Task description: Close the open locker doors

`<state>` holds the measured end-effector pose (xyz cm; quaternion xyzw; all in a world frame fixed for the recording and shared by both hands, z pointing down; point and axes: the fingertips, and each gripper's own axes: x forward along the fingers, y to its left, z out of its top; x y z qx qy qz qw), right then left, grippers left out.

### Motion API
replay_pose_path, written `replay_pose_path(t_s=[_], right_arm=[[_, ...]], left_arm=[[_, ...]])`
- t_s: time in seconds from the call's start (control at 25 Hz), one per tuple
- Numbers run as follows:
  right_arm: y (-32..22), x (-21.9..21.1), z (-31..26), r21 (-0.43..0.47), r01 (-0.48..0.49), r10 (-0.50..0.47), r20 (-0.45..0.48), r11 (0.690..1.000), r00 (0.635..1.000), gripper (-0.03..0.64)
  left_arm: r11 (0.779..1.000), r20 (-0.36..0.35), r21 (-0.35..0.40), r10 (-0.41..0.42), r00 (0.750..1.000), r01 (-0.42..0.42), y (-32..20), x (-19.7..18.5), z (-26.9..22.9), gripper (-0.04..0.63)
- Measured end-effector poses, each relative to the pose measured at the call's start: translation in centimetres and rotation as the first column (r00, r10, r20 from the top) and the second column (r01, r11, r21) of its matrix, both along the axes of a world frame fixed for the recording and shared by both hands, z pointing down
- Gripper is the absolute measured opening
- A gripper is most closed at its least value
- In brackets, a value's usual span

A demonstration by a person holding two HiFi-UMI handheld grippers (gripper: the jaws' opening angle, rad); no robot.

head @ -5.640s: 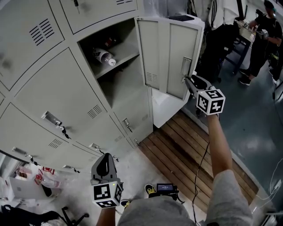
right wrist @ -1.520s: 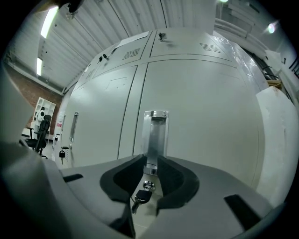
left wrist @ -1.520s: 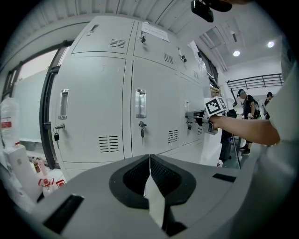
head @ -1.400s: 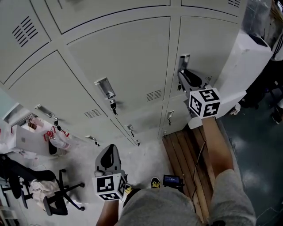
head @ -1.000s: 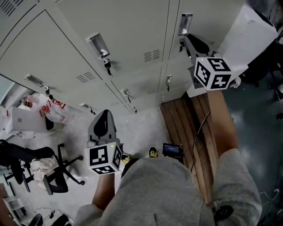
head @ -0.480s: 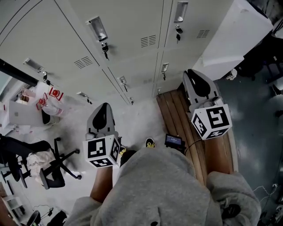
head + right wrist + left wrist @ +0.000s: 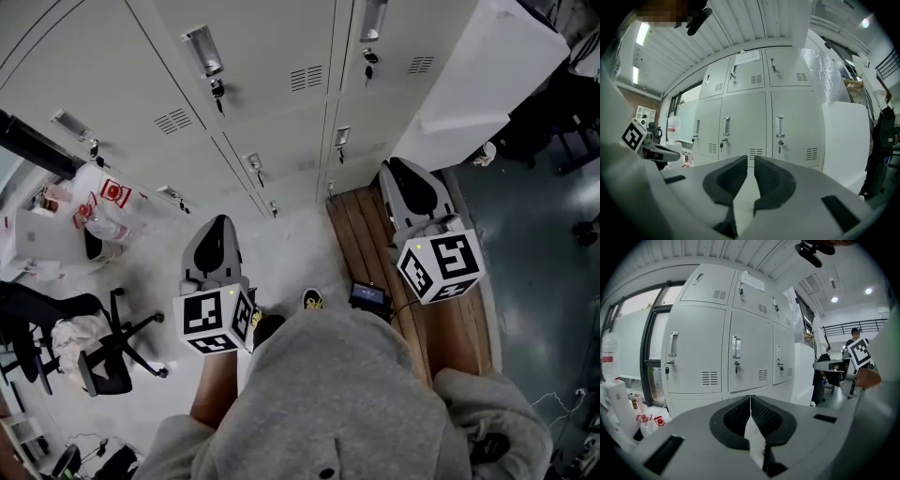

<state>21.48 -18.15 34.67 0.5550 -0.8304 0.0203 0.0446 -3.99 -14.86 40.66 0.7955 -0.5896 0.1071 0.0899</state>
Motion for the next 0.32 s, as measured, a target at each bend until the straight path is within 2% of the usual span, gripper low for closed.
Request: replay_pose_path(t_s=[0.32], right_arm=[[0.9, 0.0, 0.7, -0.009, 0.012, -0.012, 0.026, 1.000, 1.000, 0.063]], left_arm=[[1.000, 0.003, 0.008, -0.016, 1.000, 0.016, 1.2, 0.1, -0.3, 0.012]])
